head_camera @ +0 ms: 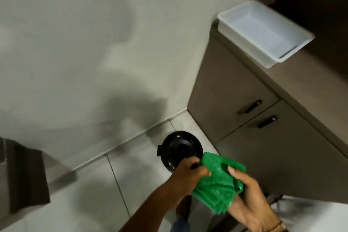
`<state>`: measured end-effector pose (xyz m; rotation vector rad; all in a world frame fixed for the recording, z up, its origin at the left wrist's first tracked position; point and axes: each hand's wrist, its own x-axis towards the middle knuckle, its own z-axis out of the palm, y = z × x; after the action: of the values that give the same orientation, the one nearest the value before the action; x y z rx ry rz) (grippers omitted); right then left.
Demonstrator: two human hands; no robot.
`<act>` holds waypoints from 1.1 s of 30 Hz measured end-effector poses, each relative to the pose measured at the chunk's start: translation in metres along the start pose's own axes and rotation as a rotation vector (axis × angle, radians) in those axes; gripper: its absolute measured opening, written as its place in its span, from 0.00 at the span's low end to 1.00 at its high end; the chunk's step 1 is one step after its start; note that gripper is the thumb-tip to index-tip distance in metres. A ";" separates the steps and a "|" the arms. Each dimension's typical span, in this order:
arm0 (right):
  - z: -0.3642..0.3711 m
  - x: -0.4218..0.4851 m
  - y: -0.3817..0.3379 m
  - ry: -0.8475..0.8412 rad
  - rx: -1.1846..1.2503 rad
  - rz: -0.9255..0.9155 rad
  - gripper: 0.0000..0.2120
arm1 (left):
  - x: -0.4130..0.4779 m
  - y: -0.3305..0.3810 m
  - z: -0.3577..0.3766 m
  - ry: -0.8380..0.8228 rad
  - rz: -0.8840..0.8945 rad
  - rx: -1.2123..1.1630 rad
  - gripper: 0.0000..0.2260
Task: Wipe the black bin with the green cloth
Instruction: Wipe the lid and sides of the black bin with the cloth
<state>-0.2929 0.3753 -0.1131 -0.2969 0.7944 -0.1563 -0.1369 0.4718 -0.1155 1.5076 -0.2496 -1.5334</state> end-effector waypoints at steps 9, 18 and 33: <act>-0.102 0.129 0.090 0.115 0.041 0.099 0.22 | 0.108 -0.153 -0.084 0.169 0.014 0.243 0.16; -0.192 0.312 0.049 0.369 -0.276 -0.341 0.18 | 0.284 -0.283 -0.172 0.540 0.095 0.820 0.64; -0.249 0.515 0.083 0.660 -2.012 -0.663 0.32 | 0.377 -0.392 -0.179 0.542 0.100 1.016 0.80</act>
<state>-0.1140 0.2750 -0.6538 -2.5202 1.2434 -0.0073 -0.0884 0.4951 -0.6853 2.5690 -0.8449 -0.8476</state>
